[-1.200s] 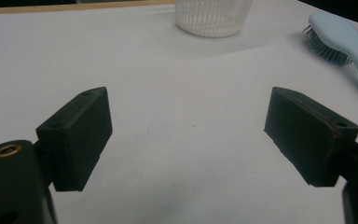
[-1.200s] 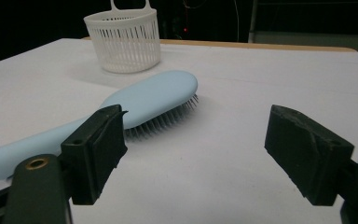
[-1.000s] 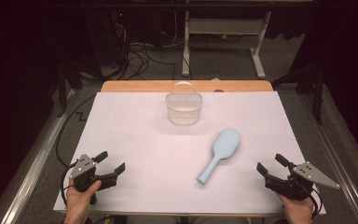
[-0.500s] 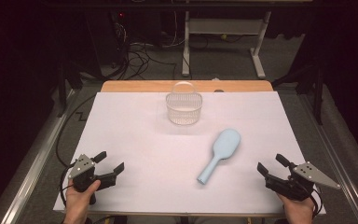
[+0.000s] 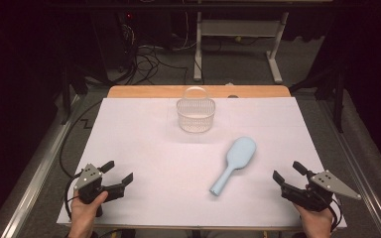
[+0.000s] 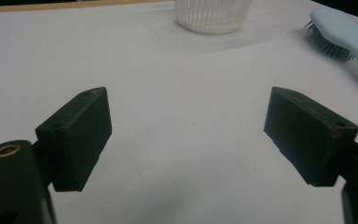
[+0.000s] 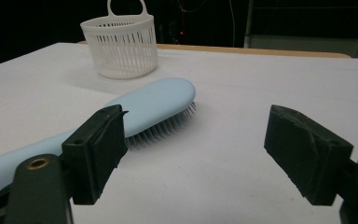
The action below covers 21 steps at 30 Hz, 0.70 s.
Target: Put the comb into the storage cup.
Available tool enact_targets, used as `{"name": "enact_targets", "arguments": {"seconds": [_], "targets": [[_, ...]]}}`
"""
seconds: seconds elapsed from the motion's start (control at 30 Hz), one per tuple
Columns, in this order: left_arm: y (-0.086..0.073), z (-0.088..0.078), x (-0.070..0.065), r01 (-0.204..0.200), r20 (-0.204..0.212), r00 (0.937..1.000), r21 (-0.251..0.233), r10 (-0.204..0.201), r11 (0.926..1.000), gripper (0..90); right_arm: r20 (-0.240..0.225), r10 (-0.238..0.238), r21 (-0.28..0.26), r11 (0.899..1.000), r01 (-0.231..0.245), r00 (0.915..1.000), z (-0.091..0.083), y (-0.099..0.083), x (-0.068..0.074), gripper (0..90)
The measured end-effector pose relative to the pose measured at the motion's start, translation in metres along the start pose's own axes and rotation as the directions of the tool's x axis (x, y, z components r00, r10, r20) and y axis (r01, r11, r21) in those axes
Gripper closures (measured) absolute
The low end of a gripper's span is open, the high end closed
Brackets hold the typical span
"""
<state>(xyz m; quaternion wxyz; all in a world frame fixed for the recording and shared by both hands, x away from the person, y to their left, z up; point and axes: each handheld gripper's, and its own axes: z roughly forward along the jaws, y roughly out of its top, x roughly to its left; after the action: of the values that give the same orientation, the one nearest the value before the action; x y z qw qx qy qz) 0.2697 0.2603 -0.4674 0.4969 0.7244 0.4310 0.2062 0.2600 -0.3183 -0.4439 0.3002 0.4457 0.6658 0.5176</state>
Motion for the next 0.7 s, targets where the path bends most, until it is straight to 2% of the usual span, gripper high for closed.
{"name": "enact_targets", "arguments": {"seconds": [0.7], "targets": [[0.000, 0.002, -0.001, -0.003, 0.002, 1.0000, 0.005, 0.003, 1.0000, 16.0, -0.047, -0.022, -0.009, 1.000, 0.021, 0.9986, 0.011, 0.007, 0.011, 21.2]]}}
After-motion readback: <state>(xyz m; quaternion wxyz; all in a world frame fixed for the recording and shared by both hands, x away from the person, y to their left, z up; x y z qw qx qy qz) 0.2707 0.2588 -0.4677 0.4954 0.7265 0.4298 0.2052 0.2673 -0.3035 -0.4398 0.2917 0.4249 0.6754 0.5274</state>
